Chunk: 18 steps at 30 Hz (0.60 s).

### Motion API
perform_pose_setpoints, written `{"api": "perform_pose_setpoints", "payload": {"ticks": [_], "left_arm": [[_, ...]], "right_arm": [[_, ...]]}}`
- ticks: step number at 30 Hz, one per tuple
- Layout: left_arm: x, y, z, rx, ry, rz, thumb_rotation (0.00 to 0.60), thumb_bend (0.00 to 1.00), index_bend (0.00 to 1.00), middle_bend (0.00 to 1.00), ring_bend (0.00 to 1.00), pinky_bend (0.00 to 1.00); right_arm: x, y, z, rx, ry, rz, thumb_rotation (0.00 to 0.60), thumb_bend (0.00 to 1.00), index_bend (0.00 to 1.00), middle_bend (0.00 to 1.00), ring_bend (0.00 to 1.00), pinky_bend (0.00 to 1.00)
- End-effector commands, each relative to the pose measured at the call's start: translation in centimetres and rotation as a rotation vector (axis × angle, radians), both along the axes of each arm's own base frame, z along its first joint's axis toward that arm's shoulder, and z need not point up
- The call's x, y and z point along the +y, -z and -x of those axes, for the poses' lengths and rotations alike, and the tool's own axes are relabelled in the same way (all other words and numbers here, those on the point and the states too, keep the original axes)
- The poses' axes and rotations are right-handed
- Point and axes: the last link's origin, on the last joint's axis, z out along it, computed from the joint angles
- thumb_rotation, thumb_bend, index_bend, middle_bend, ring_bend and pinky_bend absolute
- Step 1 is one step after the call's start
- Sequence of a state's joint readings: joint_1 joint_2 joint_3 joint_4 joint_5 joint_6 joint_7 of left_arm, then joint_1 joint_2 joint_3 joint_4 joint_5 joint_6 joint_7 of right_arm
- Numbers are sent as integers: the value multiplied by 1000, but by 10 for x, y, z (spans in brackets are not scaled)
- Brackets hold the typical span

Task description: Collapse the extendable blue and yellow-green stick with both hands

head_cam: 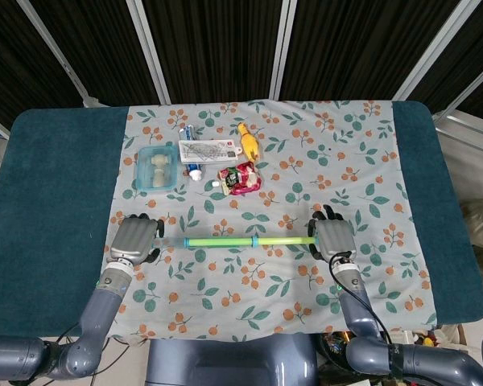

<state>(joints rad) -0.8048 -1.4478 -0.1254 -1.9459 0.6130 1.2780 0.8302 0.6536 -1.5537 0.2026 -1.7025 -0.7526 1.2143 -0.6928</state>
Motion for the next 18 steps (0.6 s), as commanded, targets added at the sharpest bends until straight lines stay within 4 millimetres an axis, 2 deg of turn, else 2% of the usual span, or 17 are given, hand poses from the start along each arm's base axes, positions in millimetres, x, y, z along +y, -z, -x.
{"api": "perform_pose_setpoints", "payload": {"ticks": [1, 18], "left_arm": [[0, 3, -6, -6, 4, 1, 600, 376, 556, 521, 268, 330], [0, 19, -21, -25, 3, 13, 600, 376, 557, 521, 268, 330]], "right_arm": [[1, 1, -2, -3, -5, -3, 600, 410, 716, 218, 71, 201], [3, 6, -9, -22, -6, -12, 600, 412, 721, 221, 71, 201]]}}
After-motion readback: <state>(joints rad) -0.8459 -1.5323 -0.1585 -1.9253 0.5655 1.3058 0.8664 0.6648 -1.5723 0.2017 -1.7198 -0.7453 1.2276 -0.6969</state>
